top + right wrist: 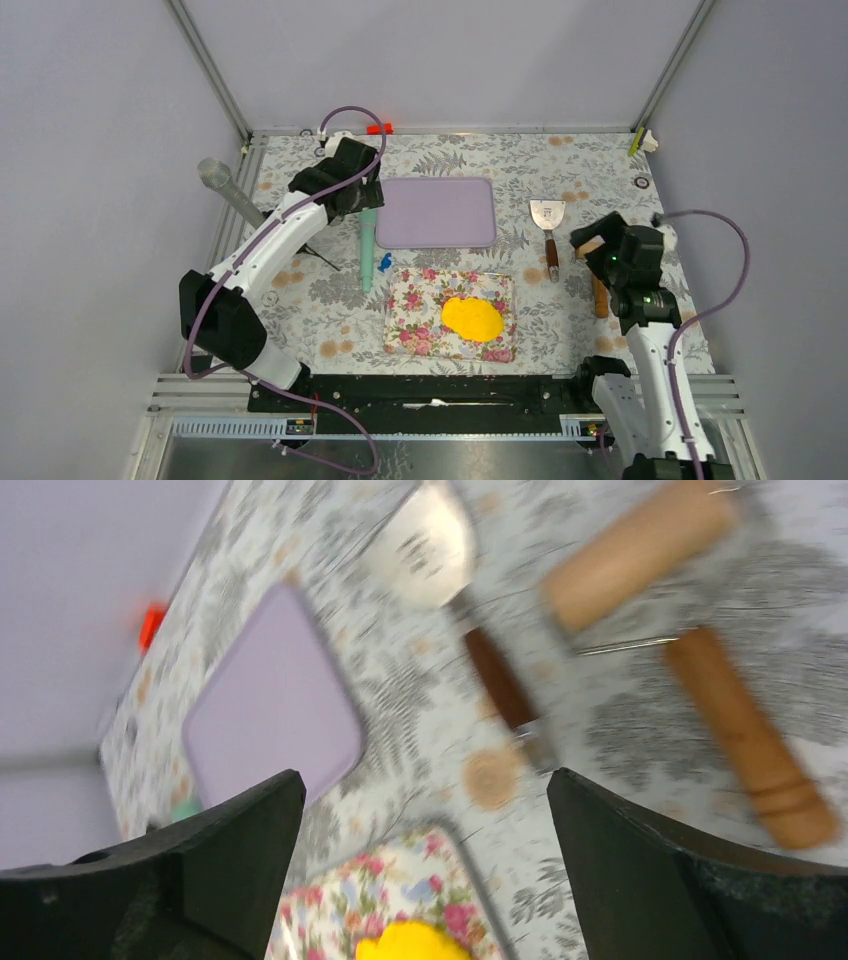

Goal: Roll out the dumpling wrappers from the dough
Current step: Pick up the dumpling mold from the center of the board.

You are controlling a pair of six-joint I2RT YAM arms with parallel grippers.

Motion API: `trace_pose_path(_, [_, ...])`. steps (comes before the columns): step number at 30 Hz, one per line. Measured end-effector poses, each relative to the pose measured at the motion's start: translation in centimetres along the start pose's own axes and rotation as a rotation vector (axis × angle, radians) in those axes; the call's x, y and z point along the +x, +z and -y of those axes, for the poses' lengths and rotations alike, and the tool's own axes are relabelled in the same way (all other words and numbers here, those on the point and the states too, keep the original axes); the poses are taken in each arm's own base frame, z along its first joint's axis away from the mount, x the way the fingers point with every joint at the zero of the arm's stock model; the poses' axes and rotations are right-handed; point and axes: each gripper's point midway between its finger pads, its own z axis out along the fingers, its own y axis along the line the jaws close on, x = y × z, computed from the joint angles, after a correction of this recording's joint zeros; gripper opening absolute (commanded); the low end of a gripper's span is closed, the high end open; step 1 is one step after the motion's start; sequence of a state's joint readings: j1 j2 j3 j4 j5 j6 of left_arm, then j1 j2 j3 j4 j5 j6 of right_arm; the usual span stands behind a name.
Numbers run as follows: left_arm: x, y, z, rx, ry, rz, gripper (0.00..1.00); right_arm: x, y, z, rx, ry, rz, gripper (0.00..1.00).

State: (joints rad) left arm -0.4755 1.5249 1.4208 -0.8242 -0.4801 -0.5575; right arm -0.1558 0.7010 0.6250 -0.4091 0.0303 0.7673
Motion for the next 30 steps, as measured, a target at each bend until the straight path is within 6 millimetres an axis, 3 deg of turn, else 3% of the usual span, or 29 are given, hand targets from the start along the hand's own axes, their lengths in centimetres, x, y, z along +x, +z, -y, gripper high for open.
trace_pose_path(4, [-0.3, 0.5, -0.2, -0.007, -0.013, 0.002, 0.96, 3.9, -1.1, -5.7, -0.172, -0.169, -0.121, 0.95])
trace_pose_path(8, [0.5, 2.1, -0.2, -0.035, -0.013, -0.030, 0.97, 8.3, -1.5, -9.3, -0.270, -0.315, -0.235, 0.88])
trace_pose_path(10, [1.1, 3.1, -0.3, -0.056, -0.005, -0.056, 0.95, 10.3, -1.3, -9.3, -0.269, -0.364, -0.290, 0.85])
trace_pose_path(11, [1.4, 3.6, -0.3, -0.065, 0.000, -0.067, 0.93, 10.9, -1.2, -9.1, -0.264, -0.376, -0.304, 0.79])
trace_pose_path(14, [1.3, 4.8, -0.3, -0.085, 0.011, -0.081, 0.89, 11.4, -1.0, -8.5, -0.253, -0.391, -0.315, 0.35])
trace_pose_path(16, [0.6, 5.8, -0.3, -0.105, 0.018, -0.082, 0.83, 11.4, -1.0, -8.2, -0.256, -0.403, -0.311, 0.23])
trace_pose_path(18, [-0.4, 7.2, -0.2, -0.121, 0.013, -0.082, 0.77, 11.1, -1.1, -8.0, -0.252, -0.410, -0.293, 0.22])
trace_pose_path(22, [-1.8, 10.7, 0.0, -0.129, -0.002, -0.095, 0.76, 10.3, -1.3, -7.5, -0.237, -0.431, -0.260, 0.18])
trace_pose_path(25, [-1.8, 13.2, -0.1, -0.134, 0.014, -0.121, 0.76, 9.9, -1.2, -6.9, -0.213, -0.453, -0.240, 0.21])
trace_pose_path(30, [-0.8, 15.7, -0.8, -0.154, 0.038, -0.164, 0.63, 9.4, -0.9, -6.1, -0.173, -0.469, -0.216, 0.21])
